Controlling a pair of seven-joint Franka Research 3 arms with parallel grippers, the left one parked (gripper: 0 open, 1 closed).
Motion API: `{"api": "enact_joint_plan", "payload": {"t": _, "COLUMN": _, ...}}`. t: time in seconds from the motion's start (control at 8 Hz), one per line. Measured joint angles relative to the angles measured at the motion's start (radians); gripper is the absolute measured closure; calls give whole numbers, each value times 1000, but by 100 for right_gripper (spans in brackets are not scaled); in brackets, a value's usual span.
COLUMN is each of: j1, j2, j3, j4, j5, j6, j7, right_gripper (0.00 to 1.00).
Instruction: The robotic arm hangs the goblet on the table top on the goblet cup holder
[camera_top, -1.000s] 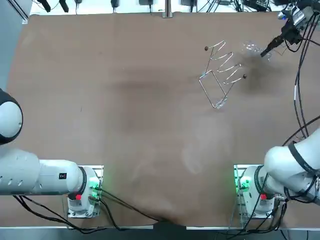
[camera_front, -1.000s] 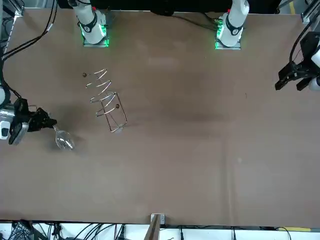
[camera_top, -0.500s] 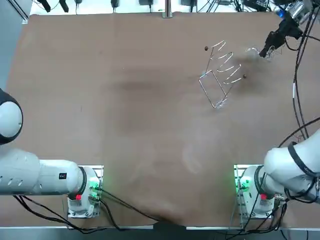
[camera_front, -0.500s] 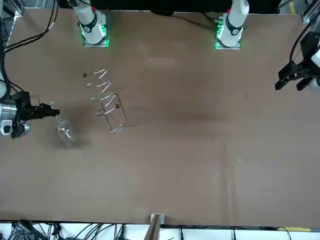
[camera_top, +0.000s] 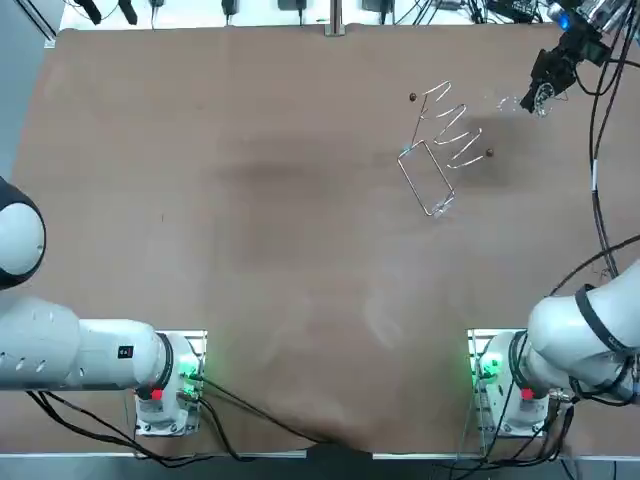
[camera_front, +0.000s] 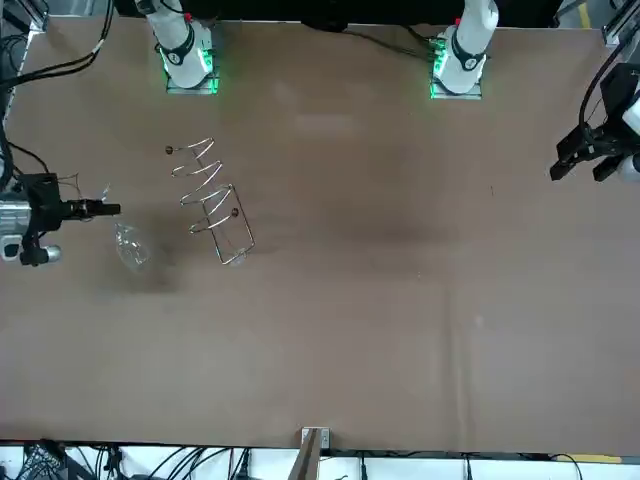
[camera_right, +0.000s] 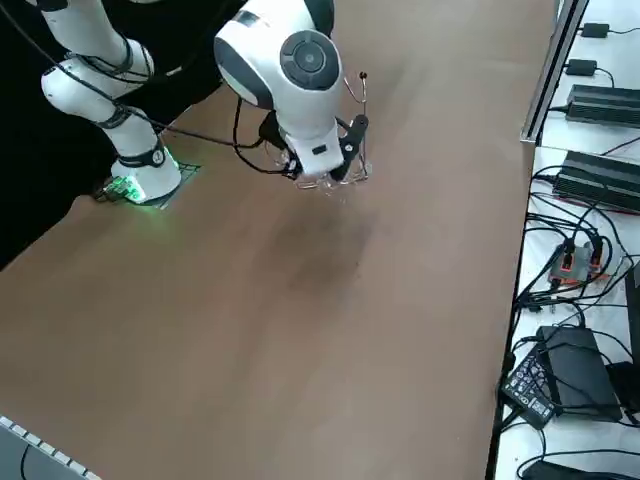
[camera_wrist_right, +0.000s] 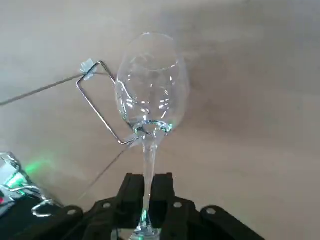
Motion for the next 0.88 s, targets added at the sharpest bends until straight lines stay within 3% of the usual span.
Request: {"api": "enact_joint_plan", "payload": {"t": 0.88, "j1": 133, "j2": 15, "j3": 5, "j4": 98, "j5": 144, "j6": -94, "j7": 539, "right_gripper": 89}}
